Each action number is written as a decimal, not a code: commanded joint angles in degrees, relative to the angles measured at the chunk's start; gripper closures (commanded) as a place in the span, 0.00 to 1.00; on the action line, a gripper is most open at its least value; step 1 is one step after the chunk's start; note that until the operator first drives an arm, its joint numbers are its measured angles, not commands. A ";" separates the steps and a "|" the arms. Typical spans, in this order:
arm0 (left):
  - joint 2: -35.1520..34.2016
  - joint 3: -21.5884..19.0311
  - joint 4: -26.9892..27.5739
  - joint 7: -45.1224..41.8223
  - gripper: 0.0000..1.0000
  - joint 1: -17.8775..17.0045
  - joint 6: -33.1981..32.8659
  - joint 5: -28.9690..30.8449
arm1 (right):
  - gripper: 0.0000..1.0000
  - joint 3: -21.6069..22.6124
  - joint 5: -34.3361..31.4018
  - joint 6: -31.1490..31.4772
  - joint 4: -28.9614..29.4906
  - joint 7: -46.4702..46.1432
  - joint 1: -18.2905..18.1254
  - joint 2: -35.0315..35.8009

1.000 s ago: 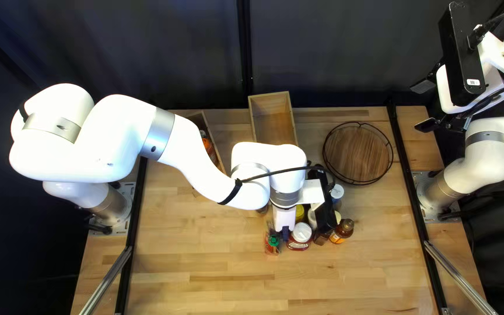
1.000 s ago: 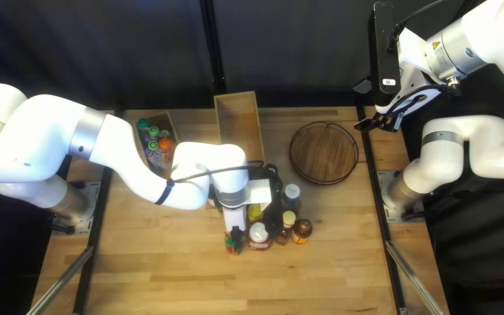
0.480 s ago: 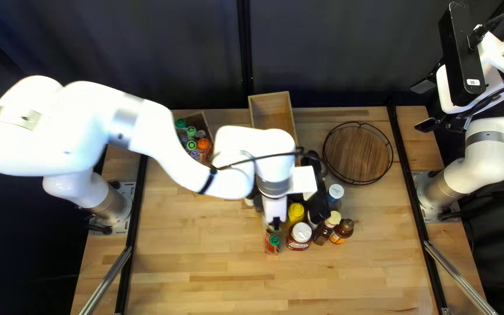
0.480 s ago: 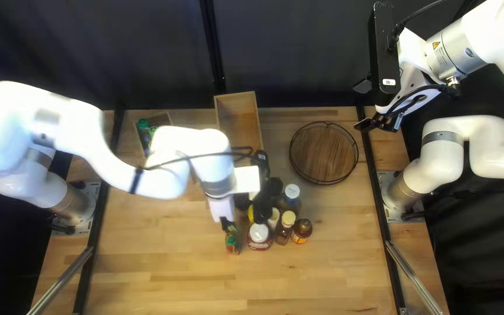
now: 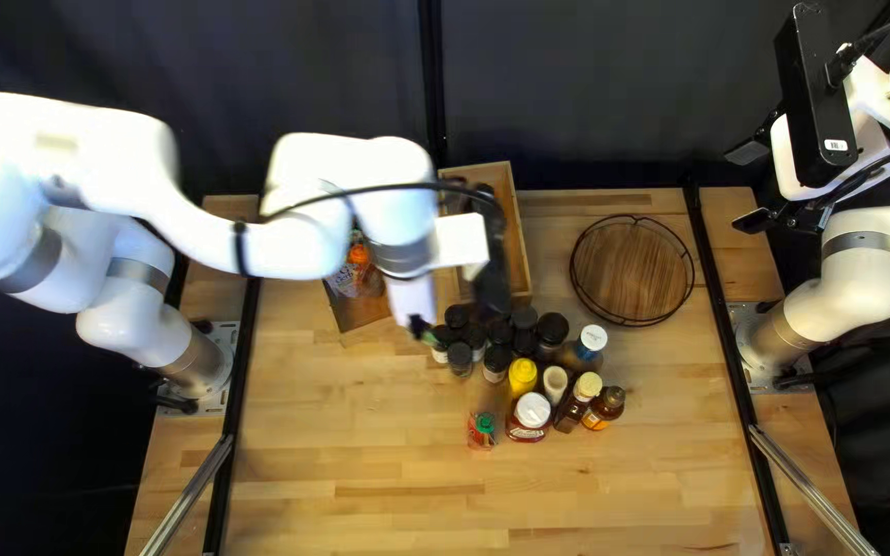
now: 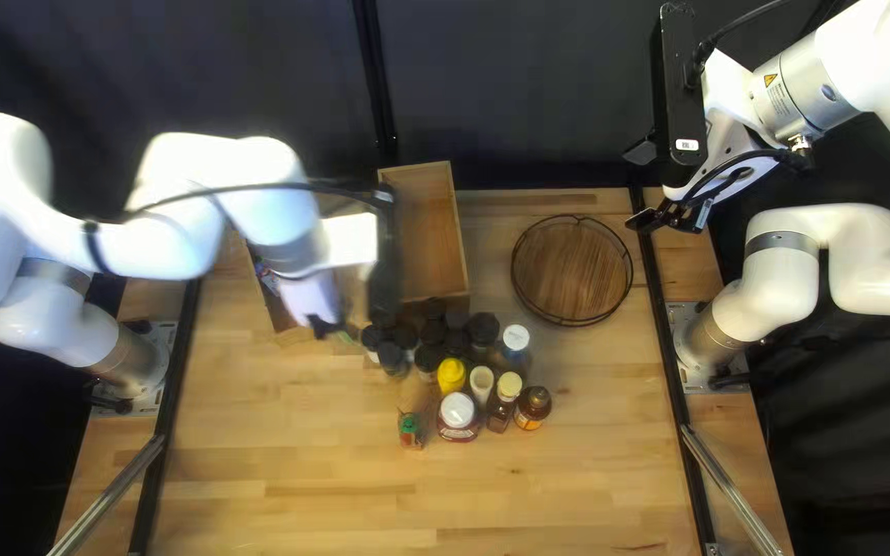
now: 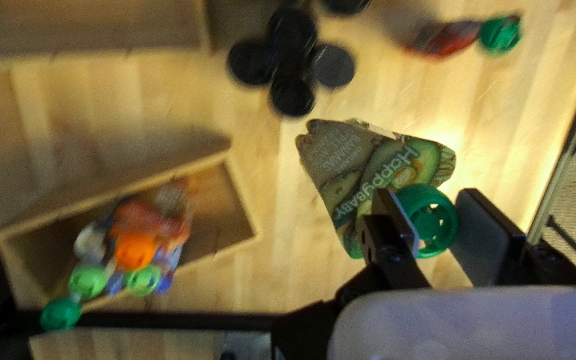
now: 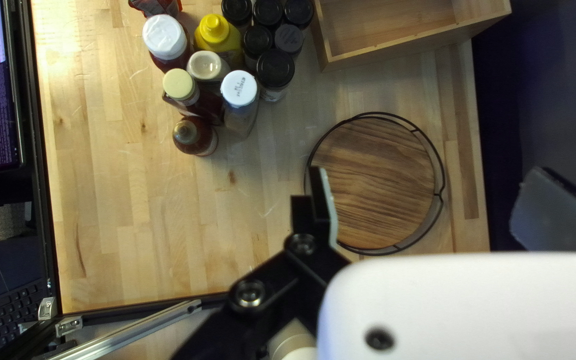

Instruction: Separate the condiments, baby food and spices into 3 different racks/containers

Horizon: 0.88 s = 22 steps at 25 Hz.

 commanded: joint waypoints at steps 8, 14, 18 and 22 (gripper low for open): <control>-6.71 2.83 -11.05 6.73 1.00 1.48 -2.60 4.50 | 0.00 0.00 0.00 0.00 0.00 0.00 0.00 0.00; -8.66 3.89 -15.66 8.78 1.00 2.70 -5.71 7.58 | 0.00 0.00 0.00 0.00 0.00 0.00 0.00 0.00; -9.20 4.96 -17.94 10.12 1.00 3.47 -8.47 8.98 | 0.00 0.00 0.00 0.00 0.00 0.00 0.00 0.00; -9.38 5.20 -19.01 10.36 1.00 3.88 -9.96 9.78 | 0.00 0.00 0.00 0.00 0.00 0.00 0.00 0.00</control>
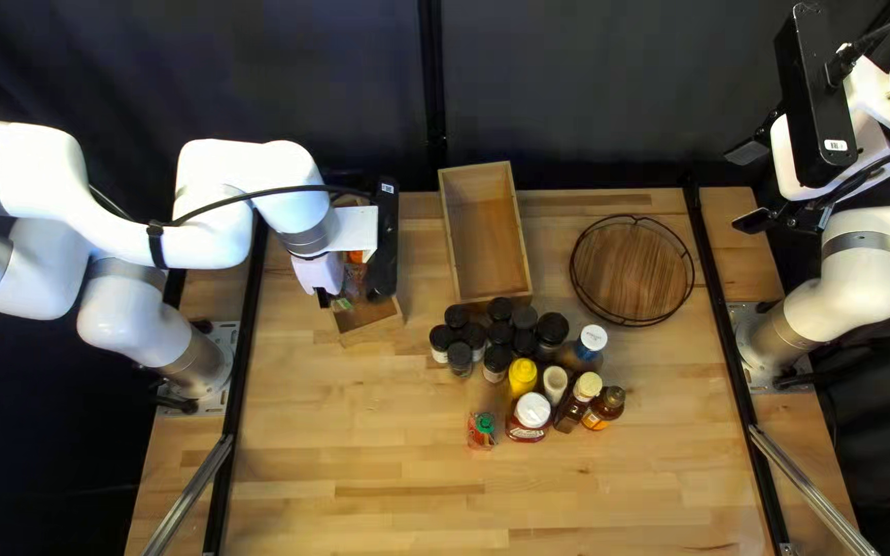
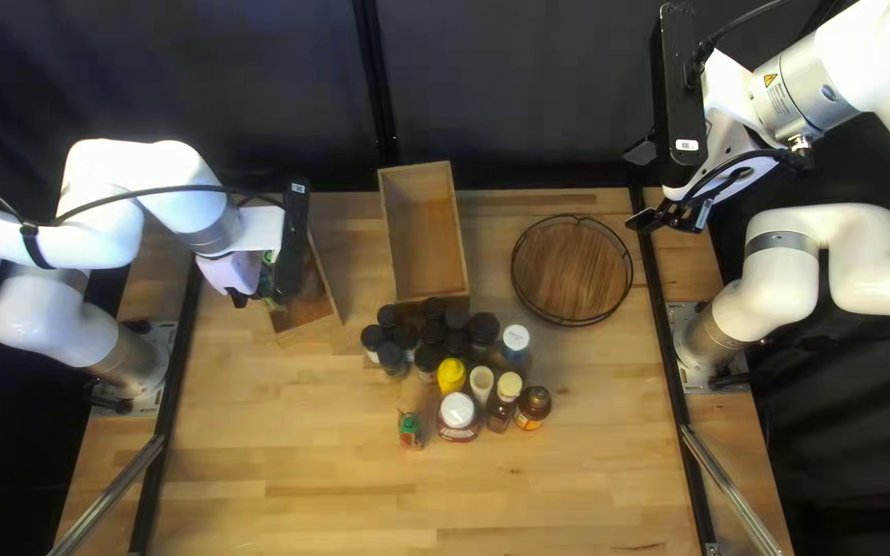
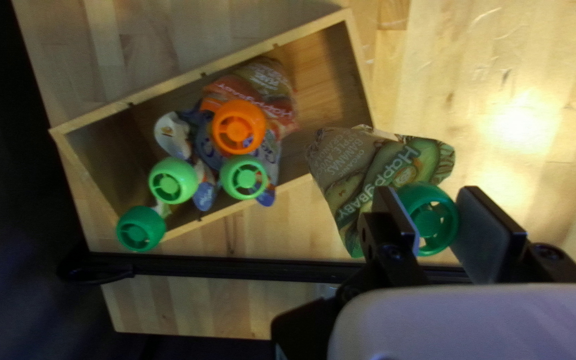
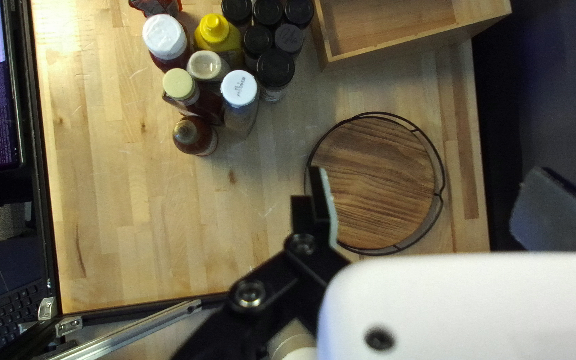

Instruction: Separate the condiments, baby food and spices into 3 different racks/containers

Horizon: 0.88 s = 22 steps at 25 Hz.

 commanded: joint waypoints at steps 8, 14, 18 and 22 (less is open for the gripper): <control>2.10 1.54 -3.40 0.45 1.00 1.28 -5.23 1.50 | 0.00 0.00 0.00 0.00 0.00 0.00 0.00 0.00; 3.56 1.84 -3.16 0.20 0.19 1.16 -6.27 0.91 | 0.00 0.00 0.00 0.00 0.00 0.00 0.00 0.00; 3.09 1.20 -1.53 -0.59 0.00 0.76 -4.35 0.12 | 0.00 0.00 0.00 0.00 0.00 0.00 0.00 0.00; 3.03 -0.47 1.21 -2.18 0.00 -0.27 -1.87 -0.90 | 0.00 0.00 0.00 0.00 0.00 0.00 0.00 0.00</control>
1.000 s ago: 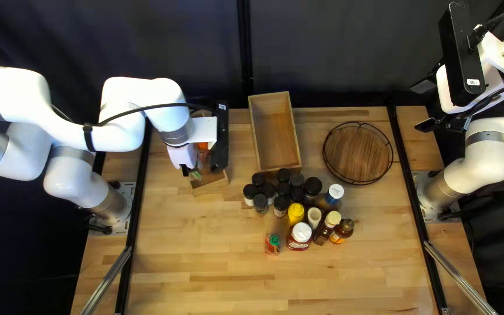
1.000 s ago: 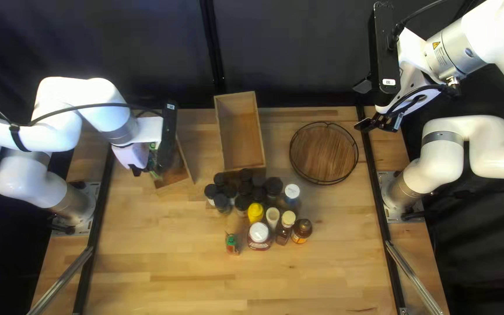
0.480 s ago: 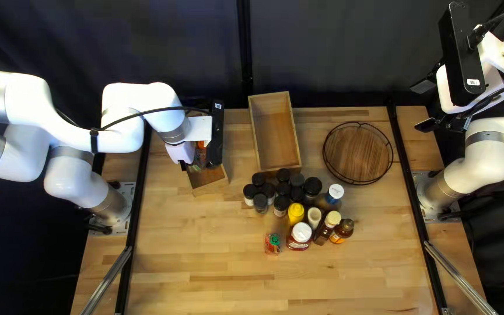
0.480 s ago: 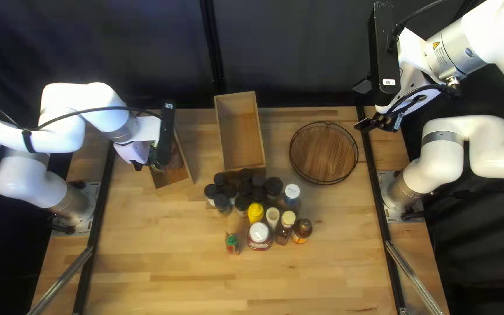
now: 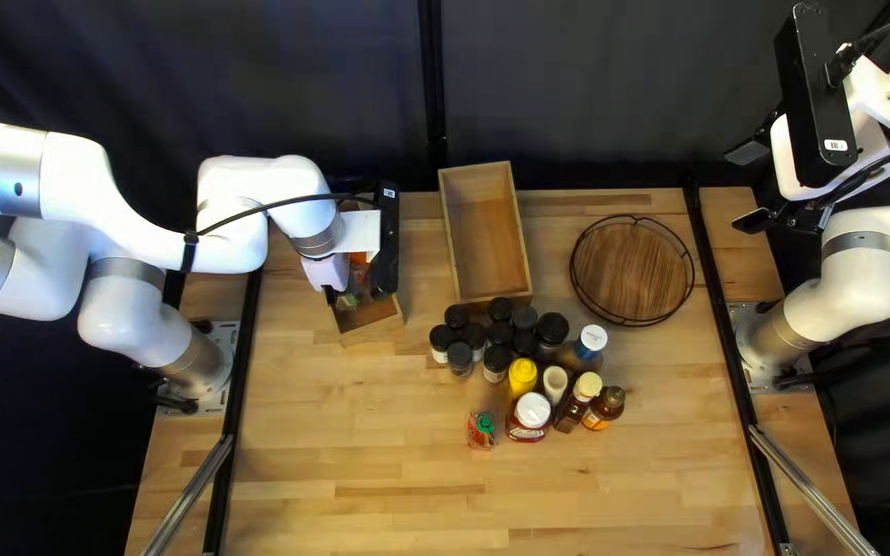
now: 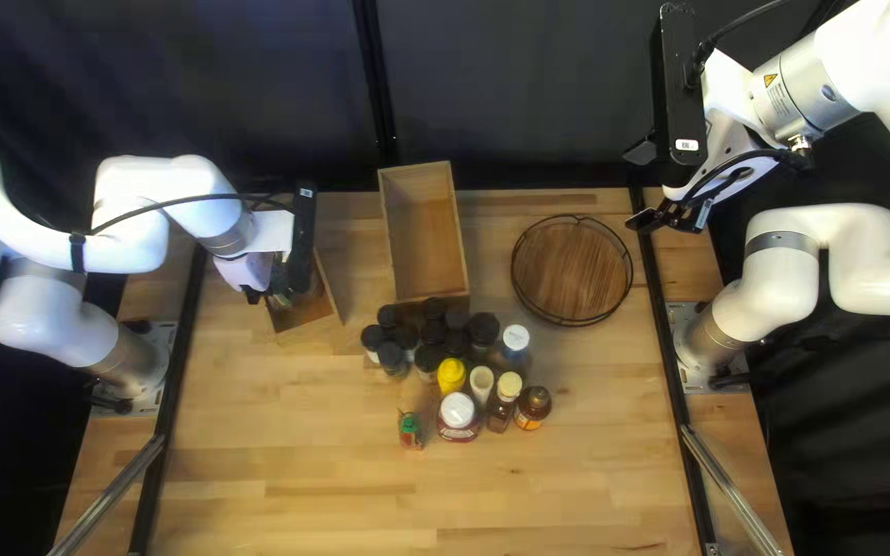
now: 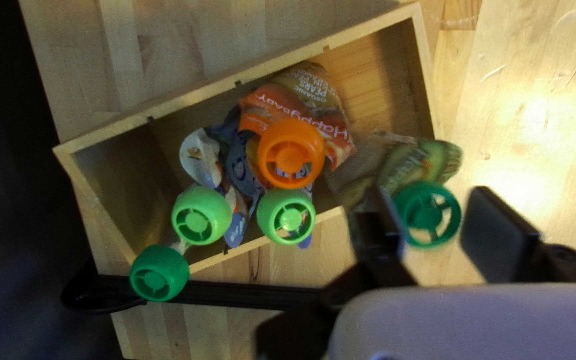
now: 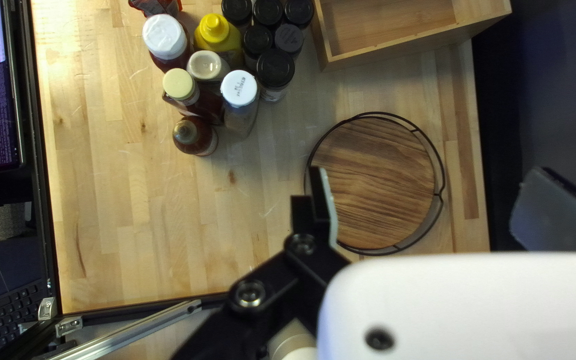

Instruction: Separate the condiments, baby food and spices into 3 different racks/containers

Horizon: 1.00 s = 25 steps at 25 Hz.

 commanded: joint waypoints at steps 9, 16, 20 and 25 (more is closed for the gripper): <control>6.85 -6.27 13.35 -2.25 0.00 -8.19 2.75 -7.88 | 0.00 0.00 0.00 0.00 0.00 0.00 0.00 0.00; 16.61 -8.25 21.21 1.56 0.00 -12.78 -1.88 -12.42 | 0.00 0.00 0.00 0.00 0.00 0.00 0.00 0.00; 21.41 -8.99 23.75 4.09 0.00 -14.12 -4.94 -13.61 | 0.00 0.00 0.00 0.00 0.00 0.00 0.00 0.00; 27.09 -10.01 25.35 7.27 0.00 -15.30 -10.58 -13.47 | 0.00 0.00 0.00 0.00 0.00 0.00 0.00 0.00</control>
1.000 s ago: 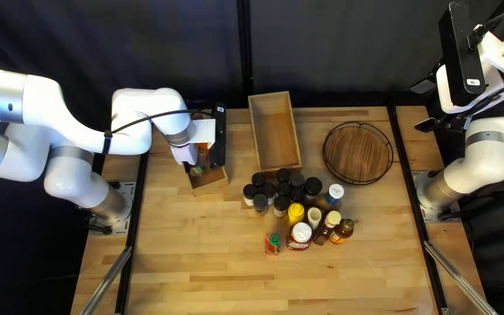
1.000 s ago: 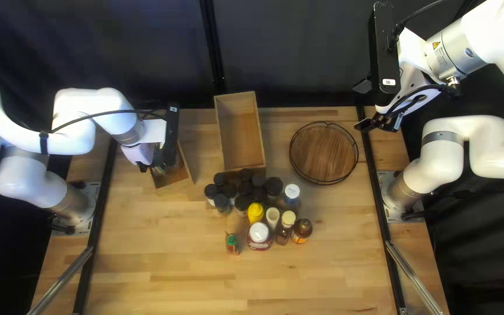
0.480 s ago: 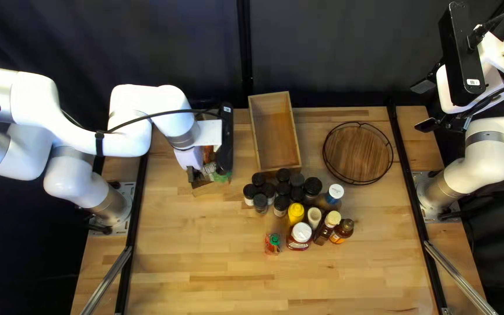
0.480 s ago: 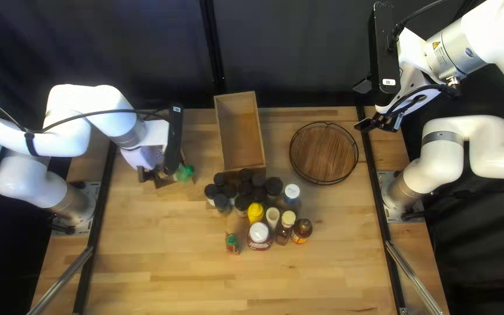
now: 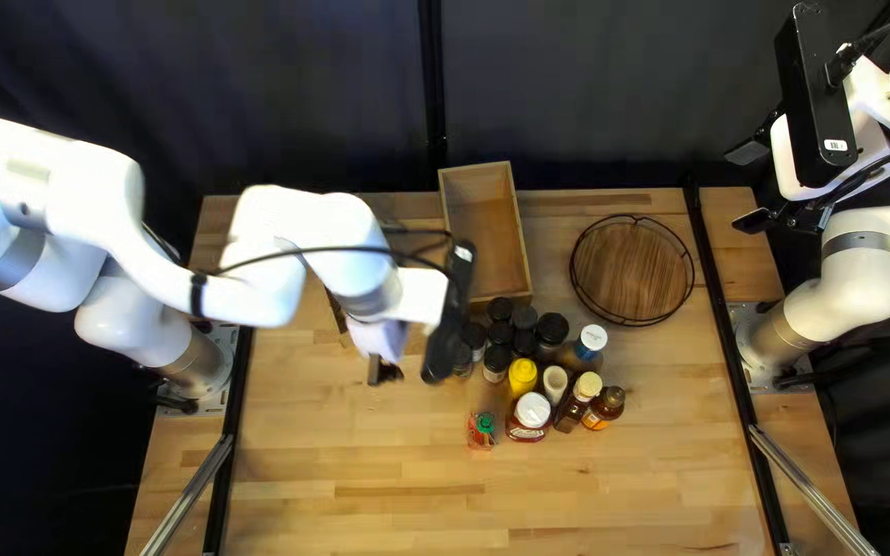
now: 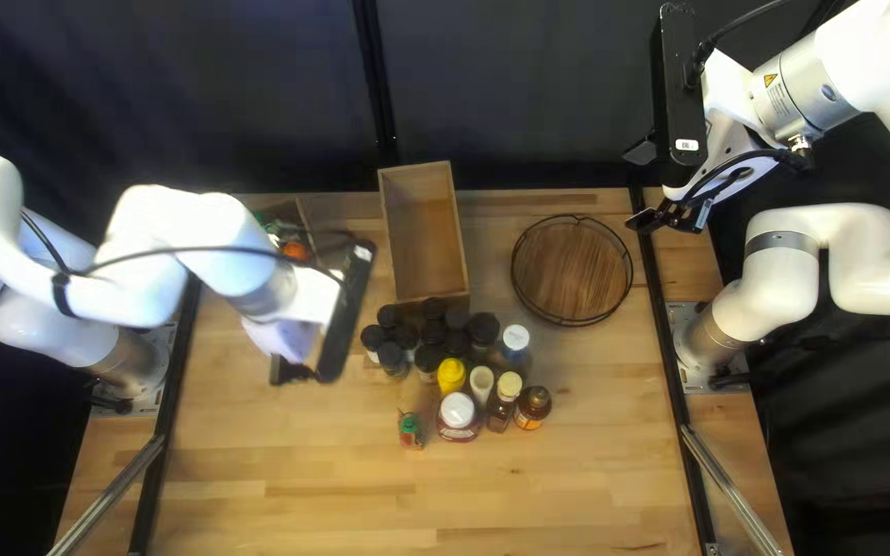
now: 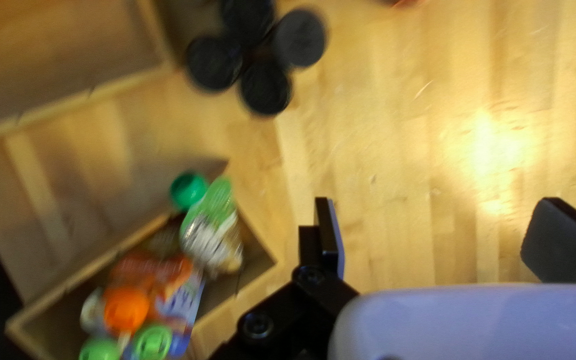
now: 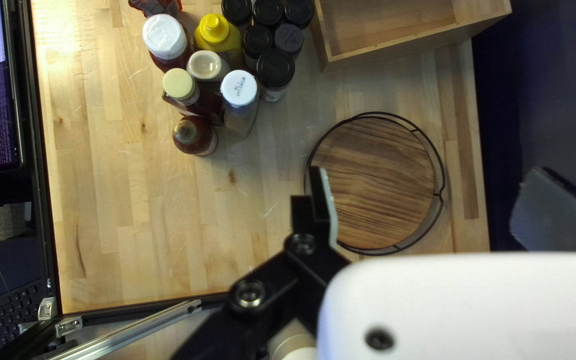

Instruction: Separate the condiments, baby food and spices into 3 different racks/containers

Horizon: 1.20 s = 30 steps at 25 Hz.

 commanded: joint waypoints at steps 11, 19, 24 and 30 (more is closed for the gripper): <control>16.29 -1.55 5.39 8.29 0.00 -1.59 -14.45 2.97 | 0.00 0.00 0.00 0.00 0.00 0.00 0.00 0.00; 20.33 -1.65 6.53 10.89 0.00 -0.98 -16.67 2.27 | 0.00 0.00 0.00 0.00 0.00 0.00 0.00 0.00; 21.21 -1.71 6.66 10.94 1.00 -1.13 -16.81 2.47 | 0.00 0.00 0.00 0.00 0.00 0.00 0.00 0.00; 19.15 -2.31 7.28 11.34 1.00 -1.53 -12.94 2.15 | 0.00 0.00 0.00 0.00 0.00 0.00 0.00 0.00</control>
